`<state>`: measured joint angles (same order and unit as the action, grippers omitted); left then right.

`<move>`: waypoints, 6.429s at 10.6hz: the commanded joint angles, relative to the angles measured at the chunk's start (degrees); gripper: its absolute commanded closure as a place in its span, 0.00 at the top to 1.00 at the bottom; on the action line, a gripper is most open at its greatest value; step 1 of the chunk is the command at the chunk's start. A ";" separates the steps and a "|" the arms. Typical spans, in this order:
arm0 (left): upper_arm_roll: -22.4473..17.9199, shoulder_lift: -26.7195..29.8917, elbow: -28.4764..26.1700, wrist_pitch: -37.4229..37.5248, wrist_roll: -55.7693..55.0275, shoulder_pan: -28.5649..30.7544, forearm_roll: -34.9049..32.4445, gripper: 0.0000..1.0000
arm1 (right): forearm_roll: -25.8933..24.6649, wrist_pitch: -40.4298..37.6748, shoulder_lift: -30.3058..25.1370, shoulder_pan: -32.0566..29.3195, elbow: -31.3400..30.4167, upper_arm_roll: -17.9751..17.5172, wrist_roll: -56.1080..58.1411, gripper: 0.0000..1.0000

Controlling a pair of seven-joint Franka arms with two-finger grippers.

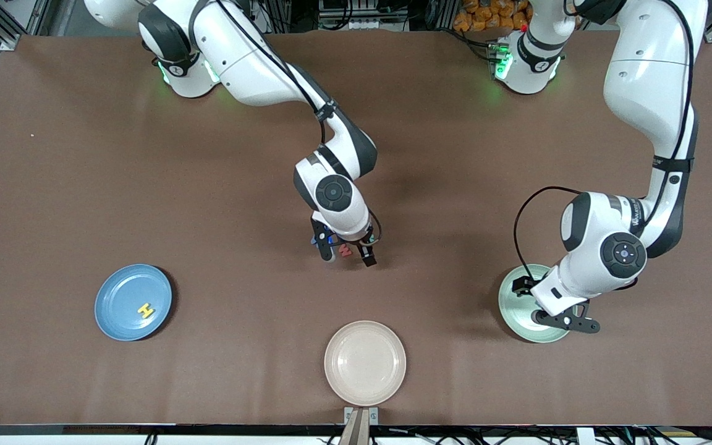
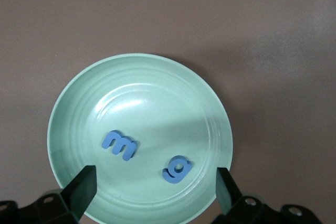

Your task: Sort uppercase to blue plate, lowercase to green plate

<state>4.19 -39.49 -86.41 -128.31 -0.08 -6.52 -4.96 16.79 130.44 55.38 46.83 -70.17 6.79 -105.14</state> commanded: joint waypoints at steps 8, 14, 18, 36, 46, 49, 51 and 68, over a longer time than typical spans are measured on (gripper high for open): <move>-0.32 0.20 -0.34 -0.01 0.61 -0.34 0.48 1.00 | -5.89 0.16 1.48 1.94 0.21 -0.03 -7.45 1.00; -0.32 0.20 -0.34 -0.01 0.61 -0.34 0.39 1.00 | -6.15 0.25 1.48 2.47 0.39 -0.03 -7.80 0.96; -0.32 0.11 -0.34 -0.01 0.61 -0.34 0.39 1.00 | -6.77 0.34 1.48 2.65 0.30 -0.03 -7.54 0.00; 3.28 0.56 2.20 -0.01 -56.29 -21.85 2.50 1.00 | -11.16 -32.08 -12.22 -24.66 0.13 2.96 61.14 0.00; -5.16 -13.50 14.76 0.78 -64.25 -39.01 18.22 1.00 | -14.24 -28.85 -11.18 -34.87 -0.84 11.31 102.22 0.00; -5.86 -15.44 18.11 3.60 -64.08 -39.10 19.38 0.95 | -14.24 -27.79 -11.00 -35.23 -0.84 11.31 104.17 1.00; -5.86 -17.10 20.91 4.90 -64.08 -39.01 19.38 0.89 | -14.24 -27.79 -10.91 -34.97 -0.93 11.31 104.09 1.00; -8.58 -24.32 32.18 7.46 -62.76 -38.83 19.38 0.81 | -13.27 -23.04 -13.01 -34.09 -9.89 10.87 104.09 1.00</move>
<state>-2.70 -61.20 -58.54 -122.36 -63.40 -44.79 12.87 3.57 106.10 45.24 12.31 -76.14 17.91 -1.59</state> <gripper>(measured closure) 0.176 0.000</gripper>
